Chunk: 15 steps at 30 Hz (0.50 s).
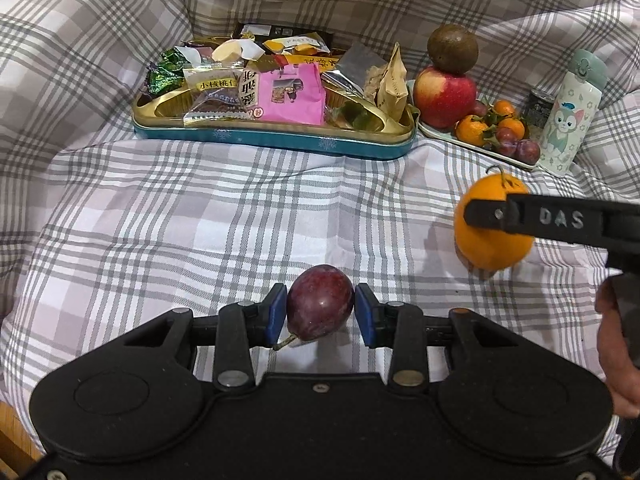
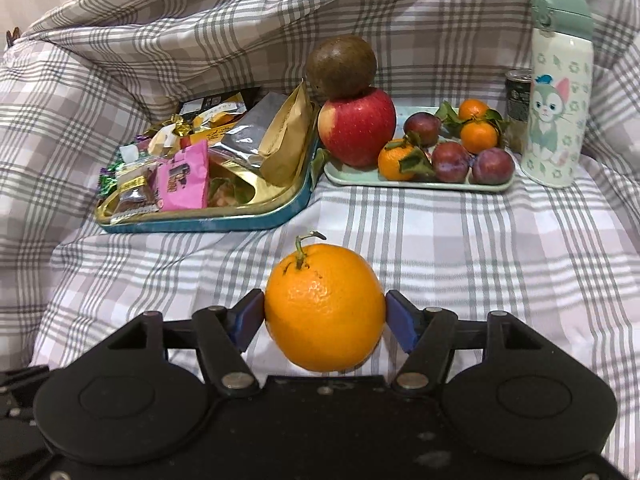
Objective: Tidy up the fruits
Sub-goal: 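Carry the orange over the gold tray with the right gripper while the left carries the plum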
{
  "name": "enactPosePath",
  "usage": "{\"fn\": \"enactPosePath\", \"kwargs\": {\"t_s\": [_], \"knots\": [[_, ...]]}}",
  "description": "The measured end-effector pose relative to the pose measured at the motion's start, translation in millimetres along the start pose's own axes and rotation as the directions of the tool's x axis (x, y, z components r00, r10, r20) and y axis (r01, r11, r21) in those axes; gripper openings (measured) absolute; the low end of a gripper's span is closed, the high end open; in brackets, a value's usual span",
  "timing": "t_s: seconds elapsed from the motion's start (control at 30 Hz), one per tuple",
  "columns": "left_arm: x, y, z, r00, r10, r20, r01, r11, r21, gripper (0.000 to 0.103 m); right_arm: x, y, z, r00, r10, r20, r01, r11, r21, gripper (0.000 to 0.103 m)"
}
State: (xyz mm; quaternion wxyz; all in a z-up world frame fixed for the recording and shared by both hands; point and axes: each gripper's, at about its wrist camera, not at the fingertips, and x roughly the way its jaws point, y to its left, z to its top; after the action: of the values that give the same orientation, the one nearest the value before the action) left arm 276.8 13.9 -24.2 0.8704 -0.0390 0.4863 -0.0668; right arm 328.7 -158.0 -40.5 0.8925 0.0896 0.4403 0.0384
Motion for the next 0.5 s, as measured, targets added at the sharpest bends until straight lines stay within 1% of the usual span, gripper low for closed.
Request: {"fn": "enactPosePath", "kwargs": {"t_s": [0.33, 0.5], "knots": [[-31, 0, -11, 1.000, 0.010, 0.014, -0.010, 1.000, 0.000, 0.046, -46, -1, -29, 0.999, 0.039, 0.001, -0.039, 0.999, 0.019, 0.069], [-50, 0, -21, 1.000, 0.025, 0.016, -0.025, 1.000, 0.002, 0.046, -70, 8, -45, 0.999, 0.049, 0.002, -0.049, 0.999, 0.019, 0.069]]}}
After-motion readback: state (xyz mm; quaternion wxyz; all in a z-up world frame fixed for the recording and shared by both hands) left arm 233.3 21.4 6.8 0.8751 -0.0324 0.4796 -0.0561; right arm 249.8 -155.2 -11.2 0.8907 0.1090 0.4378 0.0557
